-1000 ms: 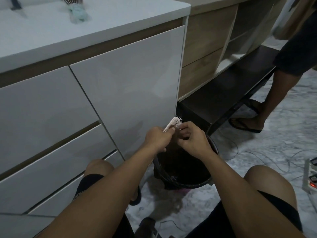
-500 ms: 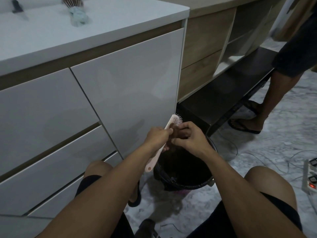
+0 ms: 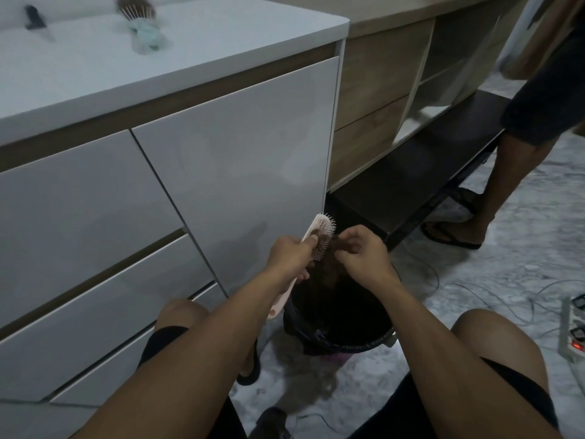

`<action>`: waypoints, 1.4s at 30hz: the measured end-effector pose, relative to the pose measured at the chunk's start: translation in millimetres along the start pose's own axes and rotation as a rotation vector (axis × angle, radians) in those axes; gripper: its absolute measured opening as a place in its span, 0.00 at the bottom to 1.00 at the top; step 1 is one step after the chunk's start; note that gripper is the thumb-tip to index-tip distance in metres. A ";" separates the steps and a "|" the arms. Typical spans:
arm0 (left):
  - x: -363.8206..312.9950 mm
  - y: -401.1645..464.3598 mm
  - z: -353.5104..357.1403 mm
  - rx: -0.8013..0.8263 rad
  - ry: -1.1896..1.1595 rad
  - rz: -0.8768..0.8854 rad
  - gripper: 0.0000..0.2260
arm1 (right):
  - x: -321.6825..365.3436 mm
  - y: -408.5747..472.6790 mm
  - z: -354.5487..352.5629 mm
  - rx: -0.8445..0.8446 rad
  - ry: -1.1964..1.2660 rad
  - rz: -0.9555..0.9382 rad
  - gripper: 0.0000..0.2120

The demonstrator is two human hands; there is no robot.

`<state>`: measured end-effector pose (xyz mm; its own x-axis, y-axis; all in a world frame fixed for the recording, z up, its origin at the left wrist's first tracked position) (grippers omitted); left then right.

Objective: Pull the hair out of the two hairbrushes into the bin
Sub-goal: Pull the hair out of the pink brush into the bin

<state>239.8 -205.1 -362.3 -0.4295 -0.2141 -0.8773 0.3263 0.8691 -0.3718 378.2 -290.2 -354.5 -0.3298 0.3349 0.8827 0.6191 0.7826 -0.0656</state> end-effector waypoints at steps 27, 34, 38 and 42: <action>0.8 -7.6 -3.5 0.005 0.153 0.000 0.23 | 5.5 -6.8 5.6 0.008 -0.012 -0.134 0.06; 4.1 -0.4 -11.3 -0.141 0.195 0.055 0.23 | 9.0 -5.3 1.6 -0.016 -0.202 -0.120 0.05; 6.9 -1.0 -9.9 -0.176 0.188 0.078 0.23 | 10.0 -5.9 1.0 0.002 -0.278 -0.105 0.06; 5.9 -0.5 -8.5 -0.134 0.154 0.068 0.21 | 3.4 -3.9 4.8 0.083 0.012 -0.033 0.10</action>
<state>229.9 -203.0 -364.7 -0.5373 -0.0906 -0.8385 0.2489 0.9329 -0.2603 371.2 -289.6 -353.5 -0.3398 0.3026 0.8905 0.5468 0.8339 -0.0747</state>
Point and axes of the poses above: each hand's wrist, its own y-axis towards the middle knuckle, its own z-axis out of the palm, x = y × z, the point moved 5 cm from there along y, towards the middle knuckle, and after that the axes turned 4 degrees about -x, right-handed, at the moved point
